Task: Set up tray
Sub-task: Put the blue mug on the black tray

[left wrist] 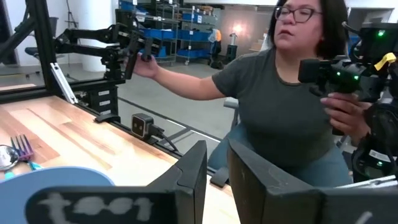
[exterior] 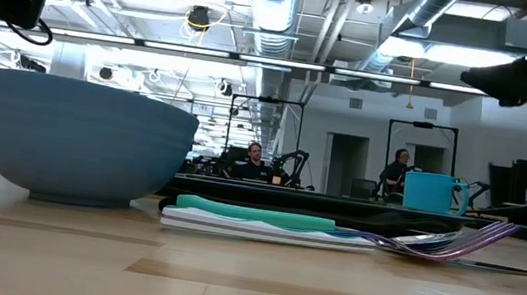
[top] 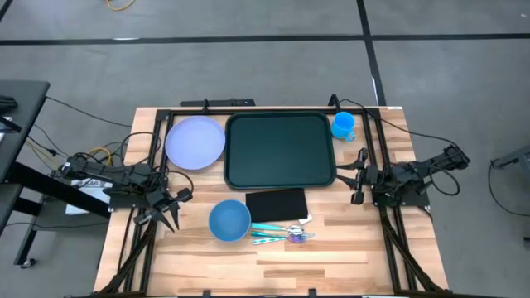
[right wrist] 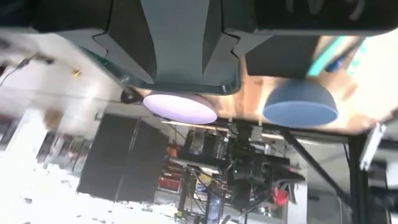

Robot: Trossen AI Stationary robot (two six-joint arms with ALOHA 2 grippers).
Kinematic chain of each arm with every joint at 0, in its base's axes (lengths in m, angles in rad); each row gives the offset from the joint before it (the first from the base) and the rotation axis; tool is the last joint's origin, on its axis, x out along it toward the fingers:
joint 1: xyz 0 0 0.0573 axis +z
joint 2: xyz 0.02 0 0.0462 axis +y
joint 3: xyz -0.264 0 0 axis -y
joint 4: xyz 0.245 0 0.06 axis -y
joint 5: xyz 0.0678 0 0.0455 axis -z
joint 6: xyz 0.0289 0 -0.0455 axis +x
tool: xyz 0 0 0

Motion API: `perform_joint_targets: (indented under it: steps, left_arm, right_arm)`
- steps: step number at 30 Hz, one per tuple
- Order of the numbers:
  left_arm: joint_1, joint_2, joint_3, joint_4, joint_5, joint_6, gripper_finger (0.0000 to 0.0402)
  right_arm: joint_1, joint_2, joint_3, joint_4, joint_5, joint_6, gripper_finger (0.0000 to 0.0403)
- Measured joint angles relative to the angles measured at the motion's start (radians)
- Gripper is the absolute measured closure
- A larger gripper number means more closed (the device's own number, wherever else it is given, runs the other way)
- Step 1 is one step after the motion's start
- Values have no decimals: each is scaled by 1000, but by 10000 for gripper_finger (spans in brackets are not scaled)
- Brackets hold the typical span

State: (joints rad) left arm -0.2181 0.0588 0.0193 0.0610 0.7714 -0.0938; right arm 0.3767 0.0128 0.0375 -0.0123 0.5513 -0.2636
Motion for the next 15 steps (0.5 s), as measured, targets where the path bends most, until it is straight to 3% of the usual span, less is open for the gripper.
perform_joint_targets:
  steps: [5,11,15]
  left_arm:
    - [0,0,0,6,-2,-4,350]
    - [0,0,0,9,-2,-35,350]
    - [0,0,0,11,-27,-150,350]
  right_arm:
    - [-4,0,-1,40,-7,-100,281]
    - [-6,1,0,281,-270,-54,281]
    - [-6,0,1,476,-332,-51,281]
